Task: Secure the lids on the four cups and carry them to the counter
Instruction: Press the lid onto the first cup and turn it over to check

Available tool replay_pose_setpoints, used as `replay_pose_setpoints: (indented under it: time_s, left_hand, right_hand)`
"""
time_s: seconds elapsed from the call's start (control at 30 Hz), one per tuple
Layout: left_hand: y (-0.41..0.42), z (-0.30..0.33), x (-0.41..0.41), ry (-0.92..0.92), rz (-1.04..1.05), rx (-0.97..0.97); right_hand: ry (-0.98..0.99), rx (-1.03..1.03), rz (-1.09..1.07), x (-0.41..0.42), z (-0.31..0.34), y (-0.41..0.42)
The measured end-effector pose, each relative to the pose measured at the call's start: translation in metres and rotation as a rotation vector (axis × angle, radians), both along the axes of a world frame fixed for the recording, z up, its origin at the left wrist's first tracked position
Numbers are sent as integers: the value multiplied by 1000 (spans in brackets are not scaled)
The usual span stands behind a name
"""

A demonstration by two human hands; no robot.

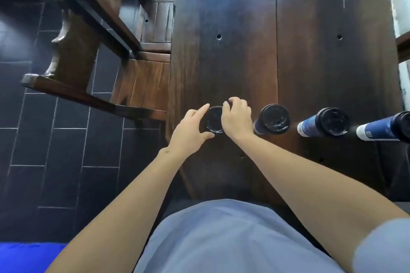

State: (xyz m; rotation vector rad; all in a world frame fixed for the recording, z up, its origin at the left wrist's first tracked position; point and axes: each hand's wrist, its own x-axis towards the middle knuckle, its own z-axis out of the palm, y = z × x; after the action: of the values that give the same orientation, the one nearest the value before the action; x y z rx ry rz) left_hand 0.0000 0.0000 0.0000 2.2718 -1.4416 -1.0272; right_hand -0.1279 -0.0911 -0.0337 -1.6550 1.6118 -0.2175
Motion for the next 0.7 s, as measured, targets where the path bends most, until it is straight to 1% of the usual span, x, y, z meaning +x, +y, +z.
replay_pose_setpoints:
  time_s: [0.13,0.33,0.5,0.7]
  left_hand:
    - [-4,-10,13,21,-83,35]
    - [-13,-14,19,-9,-138,15]
    - [-17,-20,20,116,-123,11]
    - [-15,-36,27,274,-89,-3]
  right_hand:
    - [68,39,-18,21,-7,-7]
    - [208,-26,-9,35,-24,-6]
    - [292,-117,8,36,-30,-6]
    - [312,-139,15,35,-34,-4]
